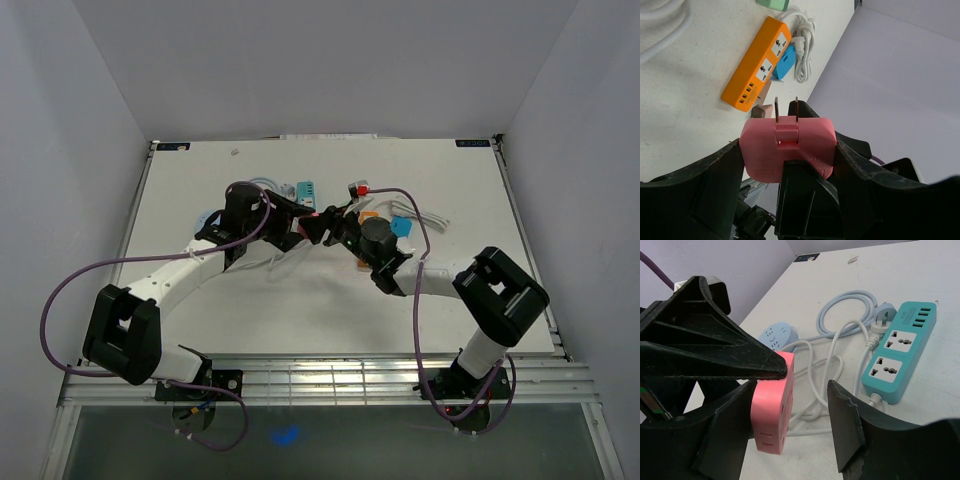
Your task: Insert the plug
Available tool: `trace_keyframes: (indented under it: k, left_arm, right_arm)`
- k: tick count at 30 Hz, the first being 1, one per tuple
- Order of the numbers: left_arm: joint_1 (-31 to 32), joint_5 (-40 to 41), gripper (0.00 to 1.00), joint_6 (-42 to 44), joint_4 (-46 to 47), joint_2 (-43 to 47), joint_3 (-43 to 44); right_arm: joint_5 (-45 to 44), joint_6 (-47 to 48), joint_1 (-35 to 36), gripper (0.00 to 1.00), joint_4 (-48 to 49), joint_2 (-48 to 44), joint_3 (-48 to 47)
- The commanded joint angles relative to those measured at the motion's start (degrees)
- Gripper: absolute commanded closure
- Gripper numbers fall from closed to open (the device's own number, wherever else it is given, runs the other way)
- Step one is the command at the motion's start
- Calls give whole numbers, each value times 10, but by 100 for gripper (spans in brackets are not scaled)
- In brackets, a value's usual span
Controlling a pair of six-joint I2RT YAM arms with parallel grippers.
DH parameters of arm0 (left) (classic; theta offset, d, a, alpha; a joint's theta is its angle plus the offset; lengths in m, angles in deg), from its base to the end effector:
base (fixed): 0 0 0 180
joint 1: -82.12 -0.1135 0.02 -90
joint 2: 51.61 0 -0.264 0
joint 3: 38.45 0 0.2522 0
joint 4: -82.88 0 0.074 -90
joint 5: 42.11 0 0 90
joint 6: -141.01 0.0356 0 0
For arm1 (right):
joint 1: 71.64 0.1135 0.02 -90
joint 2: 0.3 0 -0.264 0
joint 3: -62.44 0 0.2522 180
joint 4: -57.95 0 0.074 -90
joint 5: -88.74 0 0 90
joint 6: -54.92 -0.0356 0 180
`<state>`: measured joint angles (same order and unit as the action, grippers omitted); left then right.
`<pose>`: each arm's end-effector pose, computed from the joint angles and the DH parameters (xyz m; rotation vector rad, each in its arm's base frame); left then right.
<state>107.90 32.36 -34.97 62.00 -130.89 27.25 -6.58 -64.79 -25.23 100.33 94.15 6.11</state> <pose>0.2708 -0.1414 0.2524 -1.1006 2.2572 -1.2835 0.2424 0.2498 0.2291 -0.1510 1.5729 0.9903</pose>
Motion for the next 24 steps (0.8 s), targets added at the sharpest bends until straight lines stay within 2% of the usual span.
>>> trace_keyframes:
  k: [1,5,10,12,13,15,16,17,18,19,22,23,24]
  left_arm:
    - [2,-6,57,-4,22,25,-7]
    - [2,-8,57,-2,22,22,-6]
    - [2,-4,56,2,23,22,-5]
    - [2,-4,56,4,22,22,-6]
    - [2,-4,56,5,22,22,-7]
    - [2,-4,55,5,20,24,-10]
    - [2,-3,49,6,19,25,-11]
    - [2,-2,44,10,16,26,-11]
    - [2,0,38,12,14,28,-11]
    - [2,6,28,14,12,34,-12]
    - [2,20,13,17,-4,43,-11]
    - [1,23,2,18,-18,46,-9]
    - [0,23,2,23,-26,48,-6]
  right_arm:
    - [-13,9,3,37,4,13,-31]
    - [-19,10,5,40,2,18,-37]
    - [-24,12,10,52,-16,27,-48]
    - [-26,12,10,54,-15,28,-47]
    - [-26,12,10,64,-18,28,-48]
    - [-25,13,10,76,-23,29,-54]
    - [-26,13,10,88,-26,29,-56]
    - [-25,14,10,92,-28,28,-58]
    - [-27,14,10,92,-30,27,-58]
    - [-27,14,10,92,-31,26,-57]
    - [-36,15,10,92,-41,21,-57]
    - [-37,13,10,92,-45,19,-55]
    - [-41,14,10,92,-50,13,-52]
